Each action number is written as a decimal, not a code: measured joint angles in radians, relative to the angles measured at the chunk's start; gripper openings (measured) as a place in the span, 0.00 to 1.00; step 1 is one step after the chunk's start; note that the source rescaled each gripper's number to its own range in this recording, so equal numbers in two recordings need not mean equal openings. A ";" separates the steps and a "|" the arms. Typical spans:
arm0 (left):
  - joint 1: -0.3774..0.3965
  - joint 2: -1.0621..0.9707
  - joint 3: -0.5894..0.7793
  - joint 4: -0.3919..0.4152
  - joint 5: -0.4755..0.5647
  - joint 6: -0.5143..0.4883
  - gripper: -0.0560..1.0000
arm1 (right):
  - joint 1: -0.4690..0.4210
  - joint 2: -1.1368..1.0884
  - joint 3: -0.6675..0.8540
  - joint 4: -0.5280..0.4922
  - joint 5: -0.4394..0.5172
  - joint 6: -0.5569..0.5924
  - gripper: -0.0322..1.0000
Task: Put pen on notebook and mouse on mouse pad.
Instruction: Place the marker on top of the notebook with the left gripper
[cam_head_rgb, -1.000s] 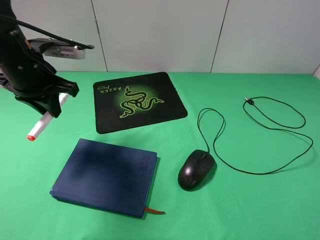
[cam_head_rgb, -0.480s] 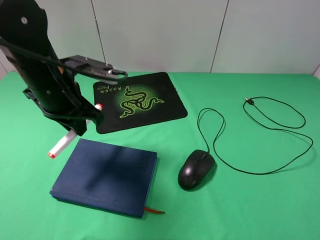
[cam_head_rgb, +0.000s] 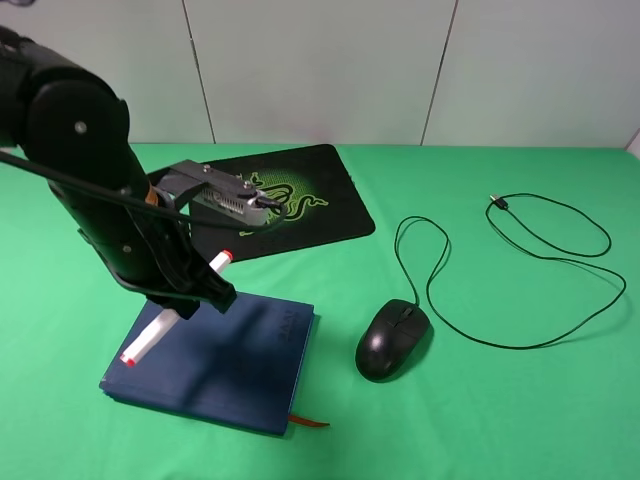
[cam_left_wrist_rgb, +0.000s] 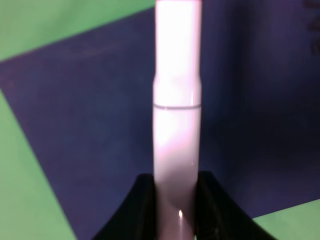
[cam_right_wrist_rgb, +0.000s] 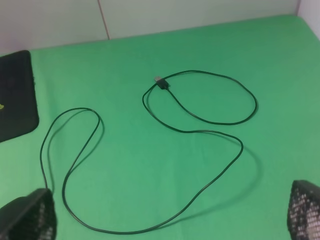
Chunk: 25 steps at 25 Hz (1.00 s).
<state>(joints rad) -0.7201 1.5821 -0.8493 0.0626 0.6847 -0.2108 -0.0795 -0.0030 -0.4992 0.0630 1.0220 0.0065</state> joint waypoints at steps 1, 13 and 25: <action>-0.008 0.000 0.013 0.000 -0.013 -0.010 0.06 | 0.000 0.000 0.000 0.000 0.000 0.000 1.00; -0.026 0.094 0.075 -0.046 -0.058 0.165 0.06 | 0.000 0.000 0.000 0.000 0.000 0.000 1.00; -0.026 0.152 0.075 -0.013 -0.099 0.350 0.06 | 0.000 0.000 0.000 0.000 0.000 0.000 1.00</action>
<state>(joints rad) -0.7465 1.7341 -0.7748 0.0493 0.5855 0.1390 -0.0795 -0.0030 -0.4992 0.0630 1.0220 0.0065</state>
